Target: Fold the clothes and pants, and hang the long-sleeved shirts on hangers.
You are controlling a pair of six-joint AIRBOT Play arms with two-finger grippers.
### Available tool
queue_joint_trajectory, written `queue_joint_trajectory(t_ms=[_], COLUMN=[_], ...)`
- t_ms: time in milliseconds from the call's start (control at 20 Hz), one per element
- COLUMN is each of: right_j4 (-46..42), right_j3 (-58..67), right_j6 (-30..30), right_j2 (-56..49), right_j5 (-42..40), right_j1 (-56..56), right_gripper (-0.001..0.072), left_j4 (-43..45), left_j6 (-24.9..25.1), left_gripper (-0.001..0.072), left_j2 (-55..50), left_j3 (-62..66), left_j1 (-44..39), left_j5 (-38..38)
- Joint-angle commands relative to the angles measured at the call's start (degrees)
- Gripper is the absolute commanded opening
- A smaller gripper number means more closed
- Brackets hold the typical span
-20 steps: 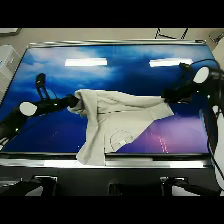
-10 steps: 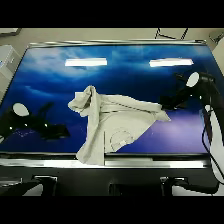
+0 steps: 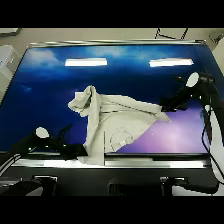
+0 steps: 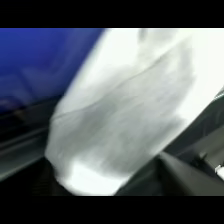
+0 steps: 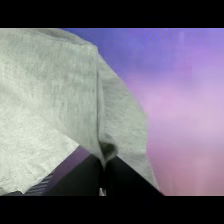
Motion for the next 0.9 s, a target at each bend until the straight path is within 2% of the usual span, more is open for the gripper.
queue_joint_trajectory(t_ms=[0, 50, 100, 150, 200, 250, 400, 500, 600, 700, 850], right_j4=[0.07, 0.28, 0.48, 0.46, 0.37, -0.57, -4.98, -5.86, -6.60, -6.73, -7.34], right_j3=[-0.02, -0.02, 0.00, 0.24, 1.36, 4.07, 18.43, 30.45, 39.69, 41.72, 41.72], right_j6=[0.13, 0.13, 0.11, -0.17, -2.29, -4.07, -2.95, -0.11, 1.84, 1.90, 1.86], right_j2=[-0.02, 0.02, 0.17, 0.74, 1.42, 2.27, 5.60, 9.07, 13.31, 20.20, 27.69], right_j5=[0.59, 0.68, 0.63, 0.02, -0.79, -1.60, -7.87, -15.98, -24.30, -34.14, -36.57], right_j1=[-0.02, -0.02, -0.02, -0.02, -0.24, -0.70, -2.21, -3.45, -3.82, -3.82, -3.82], right_gripper=[0.0041, 0.0041, 0.0040, 0.0040, 0.0040, 0.0040, 0.0040, 0.0040, 0.0040, 0.0040, 0.0040], left_j4=[-6.08, -6.45, -6.32, -5.57, -2.71, 2.19, 23.02, 30.18, 30.99, 30.88, 28.57], left_j6=[0.02, 2.49, 5.20, 6.43, 5.53, 3.69, -4.94, -9.62, -12.02, -12.76, -12.74], left_gripper=[0.0075, 0.0028, 0.0027, 0.0026, 0.0026, 0.0026, 0.0026, 0.0027, 0.0027, 0.0027, 0.0027], left_j2=[0.09, 0.33, 1.18, 2.69, 5.16, 7.91, 16.00, 17.94, 18.18, 18.21, 20.00], left_j3=[-0.79, 0.35, 2.45, 5.38, 9.97, 15.74, 42.03, 62.53, 80.35, 91.38, 93.07], left_j1=[-3.69, -3.69, -3.61, -3.45, -3.13, -2.69, -0.79, 2.23, 5.20, 5.55, 5.49], left_j5=[9.35, 9.25, 8.22, 7.50, 7.04, 6.60, 7.30, 10.43, 15.28, 17.35, 17.44])
